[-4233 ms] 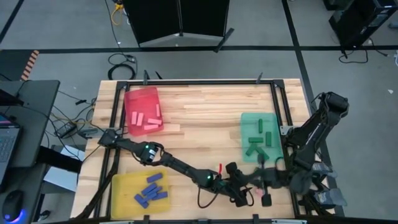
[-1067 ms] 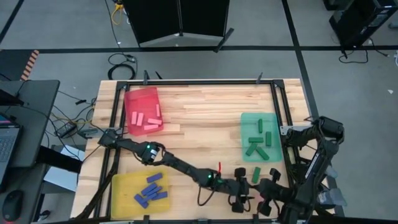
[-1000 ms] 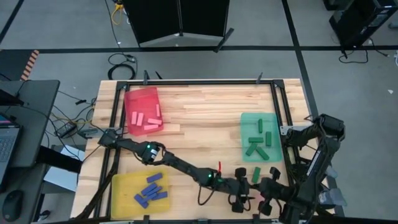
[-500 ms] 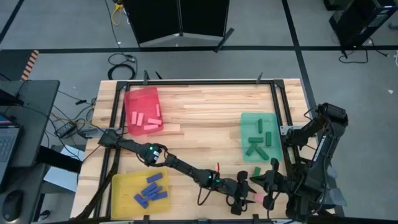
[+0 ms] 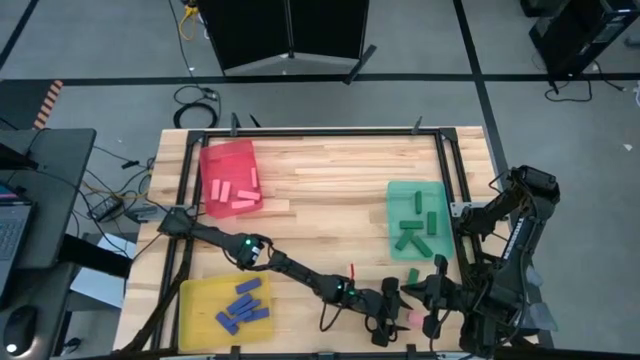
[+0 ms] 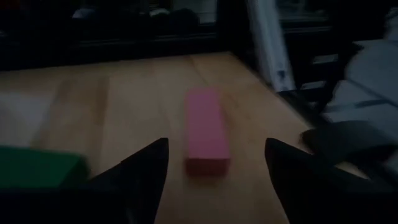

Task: Sort blocks
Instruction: Put the pink block into the red bin

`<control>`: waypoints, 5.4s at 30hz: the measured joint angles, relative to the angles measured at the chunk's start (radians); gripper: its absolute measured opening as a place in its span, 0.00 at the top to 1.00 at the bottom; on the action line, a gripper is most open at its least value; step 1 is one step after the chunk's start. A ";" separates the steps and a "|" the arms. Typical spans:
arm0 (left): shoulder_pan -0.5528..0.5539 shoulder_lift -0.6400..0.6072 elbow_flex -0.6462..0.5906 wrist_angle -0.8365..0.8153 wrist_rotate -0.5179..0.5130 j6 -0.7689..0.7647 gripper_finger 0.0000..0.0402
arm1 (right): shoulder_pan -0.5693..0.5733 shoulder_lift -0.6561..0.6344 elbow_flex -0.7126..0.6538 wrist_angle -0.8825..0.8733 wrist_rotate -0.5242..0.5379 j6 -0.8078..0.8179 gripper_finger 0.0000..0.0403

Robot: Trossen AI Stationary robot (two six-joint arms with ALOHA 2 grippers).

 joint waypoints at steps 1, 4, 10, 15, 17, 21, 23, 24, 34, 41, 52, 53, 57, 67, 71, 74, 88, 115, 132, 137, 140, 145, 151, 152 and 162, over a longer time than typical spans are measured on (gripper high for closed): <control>0.000 0.000 0.000 -0.002 -0.020 -0.001 0.31 | 0.000 0.000 0.000 0.001 0.000 -0.003 0.98; 0.001 0.000 0.000 -0.004 -0.022 -0.003 0.31 | 0.000 0.000 0.000 0.005 0.001 -0.015 0.98; 0.003 0.023 0.003 -0.007 -0.027 -0.002 0.32 | -0.001 0.000 0.000 0.004 0.003 -0.016 0.98; 0.002 0.040 0.005 0.029 -0.033 -0.016 0.33 | -0.003 0.000 0.000 0.005 0.004 -0.016 0.98; 0.003 0.040 0.005 0.026 -0.037 -0.017 0.33 | -0.003 0.000 0.000 0.005 0.004 -0.016 0.98; 0.004 0.042 0.005 0.025 -0.037 -0.010 0.35 | -0.003 0.000 0.000 0.005 0.004 -0.016 0.98; 0.004 0.042 0.004 0.022 -0.036 0.000 0.37 | -0.003 0.000 0.000 0.004 0.004 -0.016 0.98; 0.004 0.042 0.004 0.022 -0.034 0.000 0.39 | -0.003 0.000 0.000 0.004 0.004 -0.016 0.98; 0.002 0.045 0.002 0.022 -0.028 0.009 0.49 | -0.003 0.000 0.000 0.004 0.004 -0.016 0.98; 0.001 0.045 0.001 0.031 -0.034 0.013 0.50 | -0.003 0.000 0.000 0.005 0.004 -0.015 0.98; 0.002 0.045 0.000 0.028 -0.016 0.018 0.62 | -0.003 0.000 0.000 0.010 0.004 -0.015 0.98; 0.002 0.045 0.000 0.027 -0.013 0.018 0.63 | -0.003 0.000 0.000 0.011 0.004 -0.015 0.98; 0.002 0.045 0.000 0.015 -0.010 0.018 0.65 | -0.003 0.000 0.000 0.011 0.004 -0.015 0.98; 0.002 0.045 0.000 0.011 -0.008 0.009 0.76 | -0.003 0.000 0.000 0.011 0.004 -0.012 0.98; 0.002 0.042 0.001 -0.020 -0.004 0.007 0.80 | -0.003 0.000 0.000 0.012 0.004 -0.012 0.98; 0.002 0.042 0.001 -0.029 0.000 0.004 0.84 | -0.003 0.000 0.000 0.012 0.004 -0.012 0.98; 0.001 0.014 -0.002 -0.078 -0.085 -0.004 0.72 | -0.003 0.000 0.000 0.024 0.004 -0.012 0.98; -0.082 -0.230 -0.006 -0.521 -0.106 0.027 0.48 | -0.002 -0.003 0.000 0.131 0.031 -0.185 0.98; -0.168 -0.192 -0.005 -0.532 -0.261 -0.104 0.10 | -0.009 -0.003 0.000 0.207 0.034 -0.284 0.98; -0.155 -0.165 -0.006 -0.505 -0.257 -0.145 0.09 | -0.019 -0.003 0.000 0.211 0.034 -0.294 0.98; -0.148 -0.151 -0.005 -0.483 -0.253 -0.153 0.09 | -0.023 -0.003 0.000 0.220 0.034 -0.308 0.98; -0.142 -0.125 -0.006 -0.464 -0.240 -0.160 0.09 | -0.031 -0.003 0.000 0.223 0.034 -0.321 0.98; -0.136 -0.101 -0.004 -0.416 -0.241 -0.178 0.09 | -0.037 -0.003 0.000 0.232 0.031 -0.334 0.98; -0.137 -0.101 -0.004 -0.419 -0.244 -0.177 0.09 | -0.038 -0.003 0.000 0.233 0.030 -0.337 0.98; -0.118 -0.099 -0.004 -0.411 -0.243 -0.175 0.24 | -0.042 -0.003 0.000 0.239 0.030 -0.337 0.98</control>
